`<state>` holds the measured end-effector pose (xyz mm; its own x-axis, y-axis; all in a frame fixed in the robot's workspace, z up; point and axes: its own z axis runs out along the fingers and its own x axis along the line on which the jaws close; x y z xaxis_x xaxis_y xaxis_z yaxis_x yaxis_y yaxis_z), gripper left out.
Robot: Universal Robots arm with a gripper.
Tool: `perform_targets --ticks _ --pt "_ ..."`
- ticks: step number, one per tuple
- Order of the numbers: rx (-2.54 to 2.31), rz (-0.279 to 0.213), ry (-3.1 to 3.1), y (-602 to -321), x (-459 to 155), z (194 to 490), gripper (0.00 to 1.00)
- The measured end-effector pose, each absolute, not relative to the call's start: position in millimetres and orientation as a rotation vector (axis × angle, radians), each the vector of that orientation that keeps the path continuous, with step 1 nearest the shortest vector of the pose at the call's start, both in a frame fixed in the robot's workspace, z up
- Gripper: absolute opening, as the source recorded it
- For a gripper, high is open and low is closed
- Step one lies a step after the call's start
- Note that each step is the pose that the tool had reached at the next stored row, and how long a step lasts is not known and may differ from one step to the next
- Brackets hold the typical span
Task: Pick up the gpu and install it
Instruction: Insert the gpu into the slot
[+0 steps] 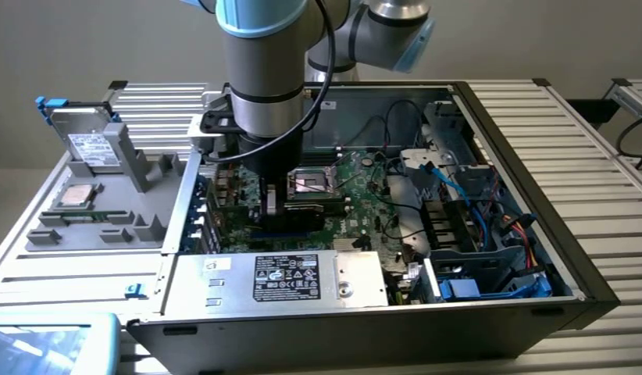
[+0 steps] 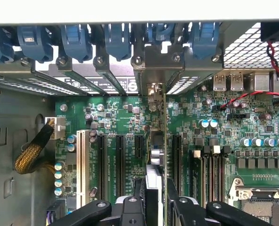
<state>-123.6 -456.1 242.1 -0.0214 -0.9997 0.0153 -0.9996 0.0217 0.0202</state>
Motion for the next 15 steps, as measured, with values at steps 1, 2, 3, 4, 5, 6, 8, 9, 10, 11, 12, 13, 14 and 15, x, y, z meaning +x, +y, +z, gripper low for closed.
perform_targets --ticks 1,2,3,4,5,6,8,9,10,11,12,13,14,15 --pt "2.18 -0.006 -2.227 -456.1 -123.6 242.1 0.28" --pt "2.18 -0.006 -2.227 -456.0 -123.7 242.2 0.28" --pt "2.18 -0.005 -2.227 -455.3 -123.8 242.2 0.28" --pt "2.18 -0.005 -2.228 -455.2 -124.0 242.2 0.28" --pt "2.18 -0.005 -2.228 -455.2 -124.1 242.2 0.28" --pt "2.18 -0.005 -2.228 -455.2 -124.1 242.2 0.28" --pt "2.18 -0.004 -2.228 -455.2 -124.1 242.2 0.28" --pt "2.18 -0.004 -2.228 -455.2 -124.1 242.1 0.28" --pt "2.18 -0.005 -2.228 -455.2 -124.1 242.1 0.28" --pt "2.18 -0.004 -2.228 -455.2 -124.1 242.0 0.28" --pt "2.18 -0.004 -2.228 -455.2 -124.1 242.0 0.28" --pt "2.18 -0.004 -2.228 -455.2 -124.1 241.9 0.28" --pt "2.18 -0.004 -2.228 -455.3 -124.1 241.8 0.28" --pt "2.18 -0.004 -2.228 -455.3 -124.1 241.8 0.28"
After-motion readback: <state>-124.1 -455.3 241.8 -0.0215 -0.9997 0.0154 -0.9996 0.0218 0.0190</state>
